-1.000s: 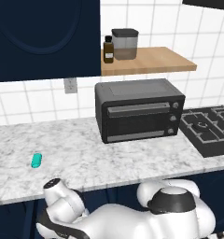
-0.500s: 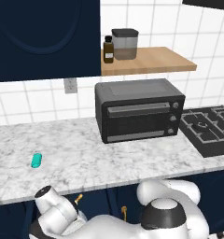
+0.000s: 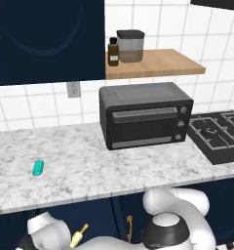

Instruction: Pick the rolling pin from the drawer and place it on the counter.

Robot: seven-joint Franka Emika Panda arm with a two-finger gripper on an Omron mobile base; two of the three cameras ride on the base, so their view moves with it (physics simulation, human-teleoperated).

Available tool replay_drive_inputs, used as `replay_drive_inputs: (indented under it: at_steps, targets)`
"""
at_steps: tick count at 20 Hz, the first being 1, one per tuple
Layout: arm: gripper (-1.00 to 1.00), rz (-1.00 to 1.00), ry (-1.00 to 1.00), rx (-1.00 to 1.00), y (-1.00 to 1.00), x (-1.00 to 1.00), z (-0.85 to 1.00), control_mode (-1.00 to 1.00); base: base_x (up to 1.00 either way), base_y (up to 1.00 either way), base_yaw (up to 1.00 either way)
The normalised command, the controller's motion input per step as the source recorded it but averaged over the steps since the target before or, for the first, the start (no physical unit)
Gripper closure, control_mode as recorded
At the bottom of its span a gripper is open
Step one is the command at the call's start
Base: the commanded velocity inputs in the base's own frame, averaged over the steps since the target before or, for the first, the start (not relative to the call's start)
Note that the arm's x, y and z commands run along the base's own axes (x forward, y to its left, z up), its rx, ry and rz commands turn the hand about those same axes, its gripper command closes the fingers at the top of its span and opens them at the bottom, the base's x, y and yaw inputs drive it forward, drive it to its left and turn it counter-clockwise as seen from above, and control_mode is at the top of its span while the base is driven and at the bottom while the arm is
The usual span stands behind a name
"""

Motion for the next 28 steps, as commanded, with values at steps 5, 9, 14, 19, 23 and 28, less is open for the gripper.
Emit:
replay_drive_inputs:
  at_steps: [5,9,14,19,23,28]
  targets:
    - [-1.00,0.00,0.17,-0.05,0.05,-0.46,0.75,-1.00,0.00,0.00,0.00]
    - [-1.00,-0.03,-0.25,-0.16,-0.73,-0.03,0.35,-1.00,0.00,0.00,0.00]
    - [-1.00,-0.07,-0.54,-0.11,-0.78,-0.01,0.11,-1.00,0.00,0.00,0.00]
    - [-1.00,-0.12,-0.58,-0.01,-0.39,0.03,0.51,-1.00,0.00,0.00,0.00]
    - [-1.00,-0.15,-0.40,0.02,-0.42,0.01,0.67,-1.00,0.00,0.00,0.00]
    - [-1.00,-0.01,-0.06,0.14,-0.72,0.21,0.13,-1.00,0.00,0.00,0.00]
